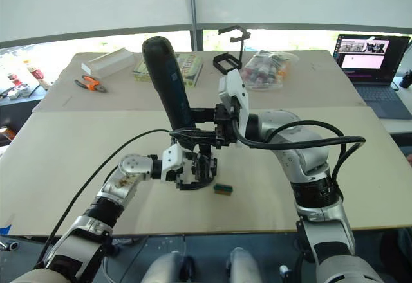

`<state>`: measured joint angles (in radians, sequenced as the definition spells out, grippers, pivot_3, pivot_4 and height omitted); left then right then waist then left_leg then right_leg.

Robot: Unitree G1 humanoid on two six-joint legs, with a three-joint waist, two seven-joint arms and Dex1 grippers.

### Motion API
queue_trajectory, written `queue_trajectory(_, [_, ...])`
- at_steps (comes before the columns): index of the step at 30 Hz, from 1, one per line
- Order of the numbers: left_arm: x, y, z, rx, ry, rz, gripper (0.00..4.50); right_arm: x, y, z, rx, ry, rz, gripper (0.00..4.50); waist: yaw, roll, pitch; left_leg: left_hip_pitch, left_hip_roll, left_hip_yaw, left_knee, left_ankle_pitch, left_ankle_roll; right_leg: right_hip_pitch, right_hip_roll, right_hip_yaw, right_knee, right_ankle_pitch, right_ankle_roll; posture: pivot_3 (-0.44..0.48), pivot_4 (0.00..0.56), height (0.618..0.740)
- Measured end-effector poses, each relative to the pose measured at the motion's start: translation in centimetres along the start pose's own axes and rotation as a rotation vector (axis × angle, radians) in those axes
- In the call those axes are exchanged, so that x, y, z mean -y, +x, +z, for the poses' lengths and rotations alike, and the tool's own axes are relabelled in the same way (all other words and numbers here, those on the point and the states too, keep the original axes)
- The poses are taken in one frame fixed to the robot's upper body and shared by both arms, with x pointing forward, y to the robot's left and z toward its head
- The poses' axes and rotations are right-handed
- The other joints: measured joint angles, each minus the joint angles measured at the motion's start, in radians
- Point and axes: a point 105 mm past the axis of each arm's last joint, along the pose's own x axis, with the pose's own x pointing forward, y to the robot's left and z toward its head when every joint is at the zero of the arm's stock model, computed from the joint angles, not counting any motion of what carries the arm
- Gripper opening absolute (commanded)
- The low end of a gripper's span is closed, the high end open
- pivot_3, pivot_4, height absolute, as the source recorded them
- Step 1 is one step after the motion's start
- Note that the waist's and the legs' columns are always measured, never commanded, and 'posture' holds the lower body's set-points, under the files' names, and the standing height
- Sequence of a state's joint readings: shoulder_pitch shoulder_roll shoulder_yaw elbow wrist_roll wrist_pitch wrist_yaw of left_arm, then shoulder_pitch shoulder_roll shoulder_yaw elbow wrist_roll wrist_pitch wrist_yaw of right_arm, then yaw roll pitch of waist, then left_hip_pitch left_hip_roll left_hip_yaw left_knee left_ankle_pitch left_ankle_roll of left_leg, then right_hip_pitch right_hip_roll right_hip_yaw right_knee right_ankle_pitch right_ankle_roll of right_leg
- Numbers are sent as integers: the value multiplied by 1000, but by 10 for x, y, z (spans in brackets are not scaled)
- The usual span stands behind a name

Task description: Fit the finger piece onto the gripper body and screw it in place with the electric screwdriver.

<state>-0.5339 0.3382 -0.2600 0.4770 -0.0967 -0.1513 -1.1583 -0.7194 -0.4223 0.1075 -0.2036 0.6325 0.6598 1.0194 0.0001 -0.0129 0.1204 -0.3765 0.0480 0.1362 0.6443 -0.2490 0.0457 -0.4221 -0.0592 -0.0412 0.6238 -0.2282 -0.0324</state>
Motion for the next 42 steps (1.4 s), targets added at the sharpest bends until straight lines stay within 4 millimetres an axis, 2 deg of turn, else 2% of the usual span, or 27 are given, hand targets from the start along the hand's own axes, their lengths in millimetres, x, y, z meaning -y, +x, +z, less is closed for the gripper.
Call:
queue_trajectory(3, [2, 2, -1, 5, -8, -13, 2357, 0, 0, 0, -1, -1, -1, 1923, 0, 0, 0, 0, 0, 0, 0, 0, 0, 0, 0, 0, 0, 0, 0, 0, 150, 740])
queue_trajectory(4, [2, 2, -1, 5, -9, -13, 2308, 0, -1, 0, -2, -1, -1, 1923, 0, 0, 0, 0, 0, 0, 0, 0, 0, 0, 0, 0, 0, 0, 0, 0, 150, 740])
queue_trajectory(42, [1, 1, -4, 6, -6, -18, 2310, -3, -7, -9, 24, -27, -34, 1923, 0, -2, -3, 3, 0, 0, 0, 0, 0, 2, 0, 0, 1, 0, 0, 0, 150, 740])
